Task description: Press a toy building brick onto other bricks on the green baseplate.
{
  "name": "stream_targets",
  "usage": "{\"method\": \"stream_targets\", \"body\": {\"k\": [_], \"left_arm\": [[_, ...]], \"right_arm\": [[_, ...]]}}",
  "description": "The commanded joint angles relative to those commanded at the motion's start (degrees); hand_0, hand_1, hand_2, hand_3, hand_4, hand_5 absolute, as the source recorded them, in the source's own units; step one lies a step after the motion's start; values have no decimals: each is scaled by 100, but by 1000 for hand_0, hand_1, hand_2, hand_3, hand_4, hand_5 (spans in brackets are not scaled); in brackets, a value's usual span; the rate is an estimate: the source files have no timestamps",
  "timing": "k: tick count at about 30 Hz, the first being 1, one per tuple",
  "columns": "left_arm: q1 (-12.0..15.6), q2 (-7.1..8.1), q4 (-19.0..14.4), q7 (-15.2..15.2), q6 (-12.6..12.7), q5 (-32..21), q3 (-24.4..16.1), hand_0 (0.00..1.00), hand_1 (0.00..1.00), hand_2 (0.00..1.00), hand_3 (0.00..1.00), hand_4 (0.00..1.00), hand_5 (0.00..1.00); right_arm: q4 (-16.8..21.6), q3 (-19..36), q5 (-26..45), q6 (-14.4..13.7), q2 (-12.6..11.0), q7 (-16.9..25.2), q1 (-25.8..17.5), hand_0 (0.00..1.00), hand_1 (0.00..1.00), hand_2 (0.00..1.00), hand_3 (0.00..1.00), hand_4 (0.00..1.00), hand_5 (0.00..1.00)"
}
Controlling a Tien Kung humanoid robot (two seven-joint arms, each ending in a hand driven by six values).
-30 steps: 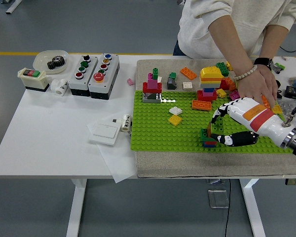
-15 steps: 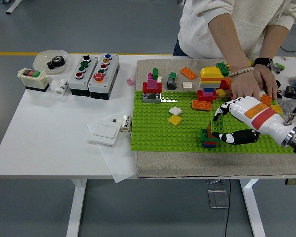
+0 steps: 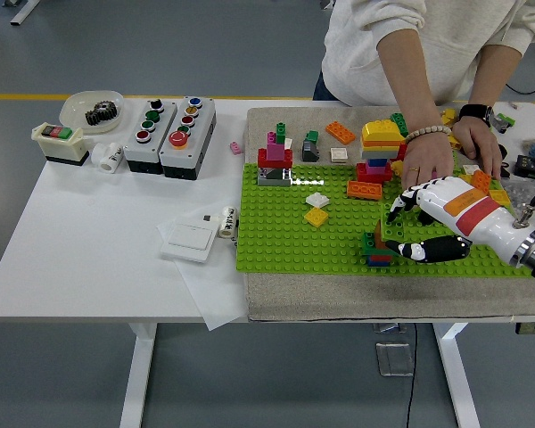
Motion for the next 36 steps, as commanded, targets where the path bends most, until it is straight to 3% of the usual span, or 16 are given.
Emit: {"method": "stream_targets", "body": {"k": [36], "left_arm": [[4, 3, -1, 20, 3, 58, -26, 489, 566, 649, 647, 700, 769]], "right_arm": [[45, -35, -22, 103, -18, 83, 3, 566, 564, 598, 542, 789, 526]]}}
